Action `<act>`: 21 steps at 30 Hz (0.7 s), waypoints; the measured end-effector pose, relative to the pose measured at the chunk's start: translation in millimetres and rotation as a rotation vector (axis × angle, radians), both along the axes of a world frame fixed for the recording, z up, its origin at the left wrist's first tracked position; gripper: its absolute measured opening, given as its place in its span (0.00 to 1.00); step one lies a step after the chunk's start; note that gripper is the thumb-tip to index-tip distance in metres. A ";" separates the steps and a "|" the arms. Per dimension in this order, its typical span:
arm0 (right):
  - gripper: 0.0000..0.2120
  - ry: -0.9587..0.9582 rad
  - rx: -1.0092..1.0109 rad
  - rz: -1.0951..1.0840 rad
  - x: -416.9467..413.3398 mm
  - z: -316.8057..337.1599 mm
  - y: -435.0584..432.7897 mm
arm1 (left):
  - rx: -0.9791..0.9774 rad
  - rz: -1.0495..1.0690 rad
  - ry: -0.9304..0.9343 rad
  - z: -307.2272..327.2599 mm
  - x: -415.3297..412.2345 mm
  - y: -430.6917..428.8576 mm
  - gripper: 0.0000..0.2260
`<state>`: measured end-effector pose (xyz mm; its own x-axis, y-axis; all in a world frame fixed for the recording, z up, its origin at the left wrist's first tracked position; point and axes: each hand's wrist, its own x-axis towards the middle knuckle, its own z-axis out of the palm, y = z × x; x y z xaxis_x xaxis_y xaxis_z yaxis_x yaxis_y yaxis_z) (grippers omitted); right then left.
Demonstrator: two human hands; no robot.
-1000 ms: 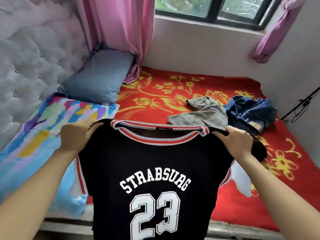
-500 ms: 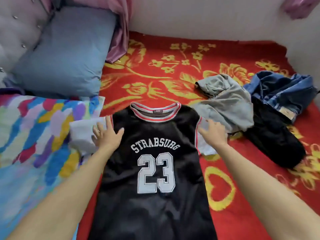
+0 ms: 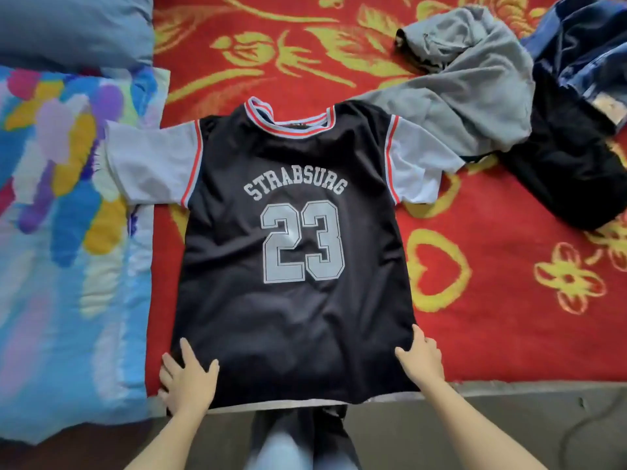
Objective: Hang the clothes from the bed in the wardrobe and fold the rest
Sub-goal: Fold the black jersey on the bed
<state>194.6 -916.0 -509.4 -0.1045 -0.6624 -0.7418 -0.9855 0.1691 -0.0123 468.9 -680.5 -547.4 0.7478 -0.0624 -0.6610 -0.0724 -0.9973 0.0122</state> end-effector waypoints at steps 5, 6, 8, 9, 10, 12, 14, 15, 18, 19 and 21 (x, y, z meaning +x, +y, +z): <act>0.36 -0.051 -0.037 -0.163 -41.1 -23.1 21.4 | -0.165 0.269 -0.144 -22.0 -5.5 44.2 0.29; 0.35 -0.054 -0.048 -0.178 -45.5 -27.2 22.2 | -0.192 0.284 -0.151 -25.5 -2.8 50.7 0.28; 0.23 -0.051 -0.078 -0.195 -51.8 -33.1 23.5 | -0.259 0.345 -0.171 -31.3 0.8 61.5 0.25; 0.12 -0.050 -0.094 -0.196 -54.1 -35.0 25.4 | -0.282 0.384 -0.179 -33.4 0.7 66.3 0.24; 0.04 -0.054 -0.105 -0.200 -56.5 -34.8 27.8 | -0.291 0.417 -0.180 -33.7 0.3 70.1 0.22; 0.06 -0.045 -0.142 -0.240 -61.2 -33.3 30.8 | -0.316 0.495 -0.186 -33.1 2.3 78.7 0.17; 0.07 0.000 -0.172 -0.292 -69.4 -22.9 32.7 | -0.361 0.560 -0.194 -30.0 2.5 87.7 0.14; 0.09 0.034 -0.183 -0.308 -74.8 -16.2 32.7 | -0.370 0.567 -0.202 -24.2 0.5 91.7 0.12; 0.14 0.161 -0.113 -0.281 -93.0 3.3 37.5 | -0.309 0.540 -0.220 -6.3 -13.3 108.3 0.11; 0.14 0.197 -0.068 -0.265 -96.2 6.7 41.3 | -0.272 0.518 -0.205 -3.4 -19.7 113.7 0.12; 0.15 0.269 0.008 -0.214 -96.2 12.9 50.3 | -0.177 0.443 -0.117 2.3 -33.2 120.6 0.15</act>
<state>98.4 -865.7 -496.6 -0.4330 -0.5988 -0.6737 -0.8955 0.3711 0.2457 435.8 -559.9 -545.1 0.7967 0.1745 -0.5786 0.3471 -0.9159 0.2017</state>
